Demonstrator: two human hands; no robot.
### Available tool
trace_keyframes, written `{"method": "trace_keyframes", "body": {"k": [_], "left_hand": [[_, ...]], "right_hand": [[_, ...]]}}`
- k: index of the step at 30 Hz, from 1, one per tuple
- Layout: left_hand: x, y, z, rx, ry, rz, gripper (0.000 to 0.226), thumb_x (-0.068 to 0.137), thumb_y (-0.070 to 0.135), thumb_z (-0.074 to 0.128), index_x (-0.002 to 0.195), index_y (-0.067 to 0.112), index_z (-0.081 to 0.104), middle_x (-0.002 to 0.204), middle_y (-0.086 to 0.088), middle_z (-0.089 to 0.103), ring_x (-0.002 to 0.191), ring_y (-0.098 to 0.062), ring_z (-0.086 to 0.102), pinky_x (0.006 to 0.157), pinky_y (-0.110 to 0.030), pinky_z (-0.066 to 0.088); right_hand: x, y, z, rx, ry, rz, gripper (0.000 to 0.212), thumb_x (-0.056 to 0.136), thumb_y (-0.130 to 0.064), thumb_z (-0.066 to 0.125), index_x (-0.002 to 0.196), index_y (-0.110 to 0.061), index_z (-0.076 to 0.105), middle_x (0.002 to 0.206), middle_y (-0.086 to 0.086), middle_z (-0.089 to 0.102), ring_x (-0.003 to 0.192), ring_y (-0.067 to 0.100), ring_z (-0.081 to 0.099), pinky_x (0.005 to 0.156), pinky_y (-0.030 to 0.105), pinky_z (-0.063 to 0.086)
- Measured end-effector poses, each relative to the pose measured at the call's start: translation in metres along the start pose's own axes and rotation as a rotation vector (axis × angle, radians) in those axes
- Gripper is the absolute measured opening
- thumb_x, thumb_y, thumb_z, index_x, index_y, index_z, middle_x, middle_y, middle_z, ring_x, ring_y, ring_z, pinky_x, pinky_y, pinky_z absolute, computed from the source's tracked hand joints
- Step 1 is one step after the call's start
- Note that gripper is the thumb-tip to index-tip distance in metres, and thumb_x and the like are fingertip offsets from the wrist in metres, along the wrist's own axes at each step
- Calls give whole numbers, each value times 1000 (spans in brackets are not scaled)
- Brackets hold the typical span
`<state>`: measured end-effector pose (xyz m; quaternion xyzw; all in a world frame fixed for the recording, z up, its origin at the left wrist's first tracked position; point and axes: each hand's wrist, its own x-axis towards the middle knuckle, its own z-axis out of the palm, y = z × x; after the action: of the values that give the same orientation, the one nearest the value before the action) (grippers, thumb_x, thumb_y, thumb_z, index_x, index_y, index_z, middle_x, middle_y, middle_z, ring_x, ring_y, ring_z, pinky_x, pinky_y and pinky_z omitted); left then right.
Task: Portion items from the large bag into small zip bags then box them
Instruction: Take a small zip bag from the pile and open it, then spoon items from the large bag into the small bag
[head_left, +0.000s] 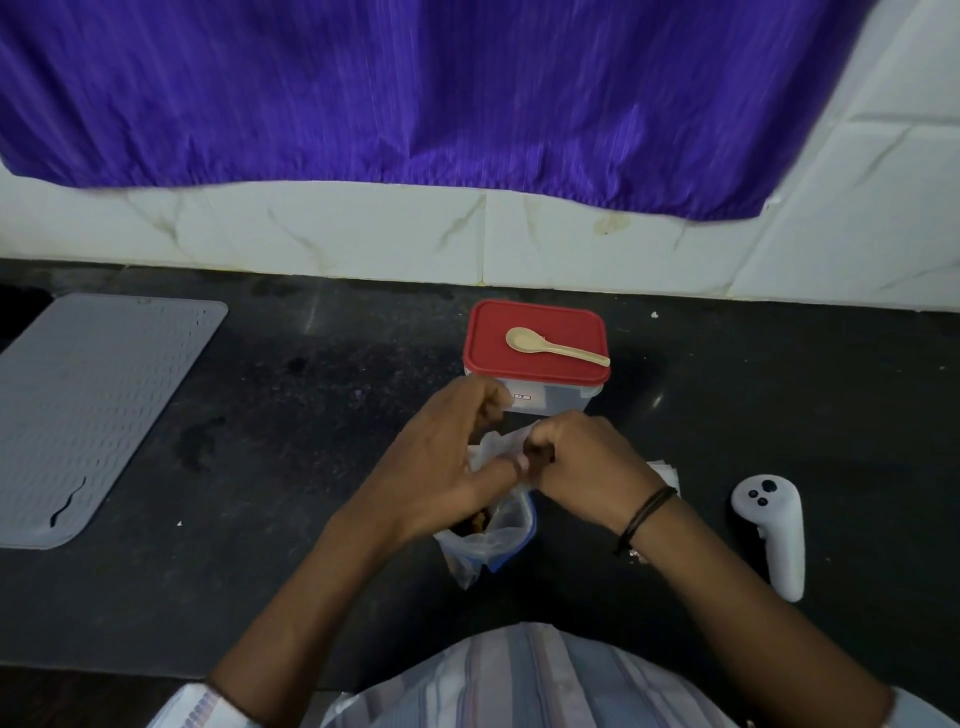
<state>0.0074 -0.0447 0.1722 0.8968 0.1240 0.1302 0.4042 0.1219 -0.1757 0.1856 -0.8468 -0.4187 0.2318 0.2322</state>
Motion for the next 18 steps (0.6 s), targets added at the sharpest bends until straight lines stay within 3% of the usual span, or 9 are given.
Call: {"method": "trace_keyframes", "body": {"k": [2,5,8,10,13,18], "left_hand": [[-1,-13,-3,-74,-145,7,80,69,61,72,137,39,35,139,19,42,127,4,41,95,-17,41],[1,-23,5,52,-192,70,101,63,61,81,146,32,31,141,18,39,127,2,41,99,-19,39],[2,-26,18,51,-85,124,76,69,51,82,133,28,48,124,17,55,113,-2,54,93,-25,47],[1,-27,23,61,5,170,61,73,46,79,124,24,54,112,16,60,102,-2,58,87,-22,48],[-1,-24,27,74,77,193,55,72,36,78,119,18,57,107,14,61,96,-1,58,83,-13,43],[-1,-25,23,65,118,191,50,69,36,67,113,14,59,101,9,64,90,-3,58,80,-15,43]], "right_hand": [[3,0,0,4,-30,-34,16,89,-24,64,75,-19,71,69,-4,66,63,8,61,60,27,52],[8,-3,-1,-14,-68,-97,27,89,-16,61,63,-22,60,64,-5,62,59,6,57,56,24,46],[12,-8,-1,1,-83,-142,28,91,-13,56,65,-20,60,68,-4,64,61,5,59,58,25,48],[13,-10,0,22,-96,-143,34,93,-9,51,61,-18,57,63,0,61,58,9,61,55,25,48],[14,-15,2,8,-114,-138,38,94,-8,49,59,-22,53,63,-2,59,59,9,58,59,26,50],[22,-20,6,4,-195,-120,28,94,-10,48,68,-17,58,70,0,59,61,7,53,56,21,43]]}}
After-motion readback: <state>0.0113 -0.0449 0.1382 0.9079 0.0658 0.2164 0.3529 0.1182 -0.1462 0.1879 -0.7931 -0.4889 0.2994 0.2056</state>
